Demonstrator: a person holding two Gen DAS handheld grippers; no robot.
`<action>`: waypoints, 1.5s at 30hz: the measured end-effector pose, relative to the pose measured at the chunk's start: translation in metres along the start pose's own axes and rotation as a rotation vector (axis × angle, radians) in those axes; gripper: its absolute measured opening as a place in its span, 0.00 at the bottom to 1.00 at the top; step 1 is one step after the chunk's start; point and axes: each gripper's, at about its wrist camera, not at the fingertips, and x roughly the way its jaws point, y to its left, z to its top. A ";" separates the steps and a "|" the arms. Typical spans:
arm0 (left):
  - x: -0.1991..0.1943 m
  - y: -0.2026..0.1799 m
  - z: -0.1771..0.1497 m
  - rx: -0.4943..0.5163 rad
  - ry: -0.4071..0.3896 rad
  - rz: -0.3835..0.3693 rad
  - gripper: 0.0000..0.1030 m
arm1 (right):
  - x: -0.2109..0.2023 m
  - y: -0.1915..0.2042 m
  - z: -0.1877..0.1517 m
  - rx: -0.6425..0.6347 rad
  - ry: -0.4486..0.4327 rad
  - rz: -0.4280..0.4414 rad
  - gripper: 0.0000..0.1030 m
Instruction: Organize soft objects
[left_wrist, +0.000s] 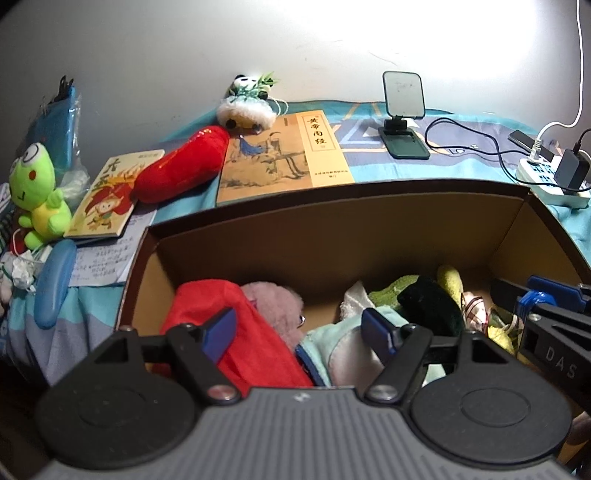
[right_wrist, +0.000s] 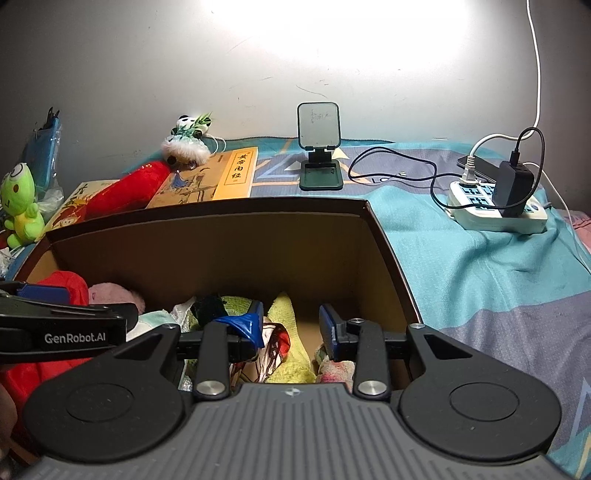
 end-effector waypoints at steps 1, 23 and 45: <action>0.001 -0.001 0.000 0.002 0.004 0.006 0.72 | 0.002 0.000 0.000 -0.002 0.009 -0.002 0.16; 0.003 0.006 0.004 -0.019 -0.008 0.017 0.72 | 0.001 -0.003 -0.002 0.035 -0.043 0.030 0.15; 0.002 0.007 0.003 -0.028 -0.013 0.011 0.72 | 0.002 -0.003 -0.003 0.035 -0.030 0.028 0.15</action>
